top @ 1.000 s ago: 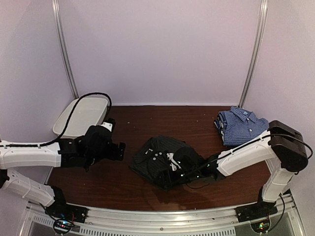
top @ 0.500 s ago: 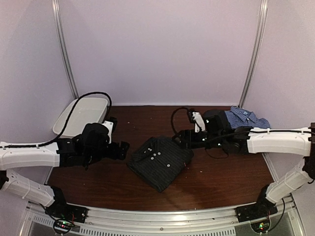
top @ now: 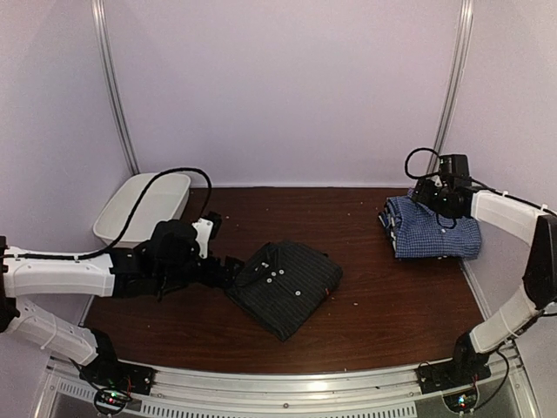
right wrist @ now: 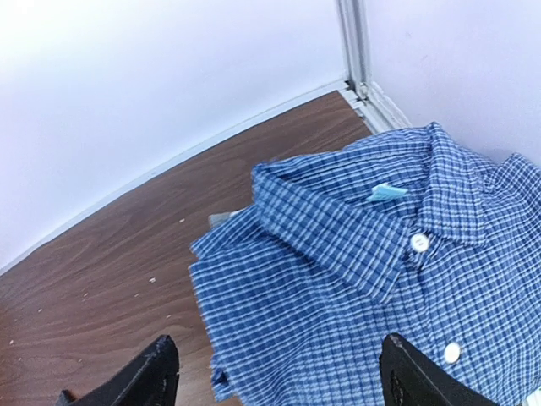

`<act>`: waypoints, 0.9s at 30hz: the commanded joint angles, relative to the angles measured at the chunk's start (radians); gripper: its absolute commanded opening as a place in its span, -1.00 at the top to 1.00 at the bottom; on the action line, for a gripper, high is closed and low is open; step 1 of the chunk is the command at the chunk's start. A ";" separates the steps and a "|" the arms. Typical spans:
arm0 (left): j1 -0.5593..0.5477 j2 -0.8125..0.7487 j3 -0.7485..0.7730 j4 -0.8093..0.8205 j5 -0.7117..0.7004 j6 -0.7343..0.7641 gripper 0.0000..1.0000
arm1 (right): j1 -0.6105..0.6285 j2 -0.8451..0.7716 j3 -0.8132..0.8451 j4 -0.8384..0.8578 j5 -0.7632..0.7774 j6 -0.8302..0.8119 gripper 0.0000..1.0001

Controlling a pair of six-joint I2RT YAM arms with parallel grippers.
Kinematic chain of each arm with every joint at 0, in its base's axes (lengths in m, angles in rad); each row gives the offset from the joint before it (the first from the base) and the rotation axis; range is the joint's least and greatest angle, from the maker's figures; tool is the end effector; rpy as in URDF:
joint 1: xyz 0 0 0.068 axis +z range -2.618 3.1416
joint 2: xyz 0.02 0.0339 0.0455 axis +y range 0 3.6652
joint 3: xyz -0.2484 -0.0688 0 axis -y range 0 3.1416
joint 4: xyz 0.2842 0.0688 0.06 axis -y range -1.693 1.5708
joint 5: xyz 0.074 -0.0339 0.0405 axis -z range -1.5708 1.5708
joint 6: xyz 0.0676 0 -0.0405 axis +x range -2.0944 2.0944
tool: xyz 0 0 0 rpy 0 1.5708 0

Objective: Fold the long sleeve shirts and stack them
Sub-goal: Move the square-folded shirt to the center of the board.

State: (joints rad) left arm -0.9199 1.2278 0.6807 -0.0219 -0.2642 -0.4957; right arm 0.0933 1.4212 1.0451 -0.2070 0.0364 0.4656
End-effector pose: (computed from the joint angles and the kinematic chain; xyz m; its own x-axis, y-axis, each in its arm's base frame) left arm 0.2126 -0.2500 0.1758 -0.5890 0.0156 -0.8080 0.4030 0.8723 -0.2769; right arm 0.3861 0.0337 0.2326 -0.5181 0.4021 -0.7549 0.1900 0.9146 0.3569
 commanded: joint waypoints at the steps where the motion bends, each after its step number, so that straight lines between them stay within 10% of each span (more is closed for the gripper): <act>1: 0.004 -0.031 -0.023 0.044 0.006 0.012 -0.95 | -0.096 0.119 0.072 0.030 0.002 -0.021 -0.68; 14: 0.004 -0.053 -0.041 0.027 -0.041 0.016 -0.95 | -0.240 0.522 0.271 0.034 -0.116 -0.132 -0.67; 27: 0.005 -0.070 -0.045 -0.016 -0.077 0.019 -0.95 | -0.014 0.533 0.076 0.003 -0.041 -0.136 -0.63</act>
State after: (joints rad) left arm -0.9199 1.1893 0.6487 -0.0357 -0.3145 -0.4908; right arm -0.0319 1.9766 1.2606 -0.0933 0.0395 0.2996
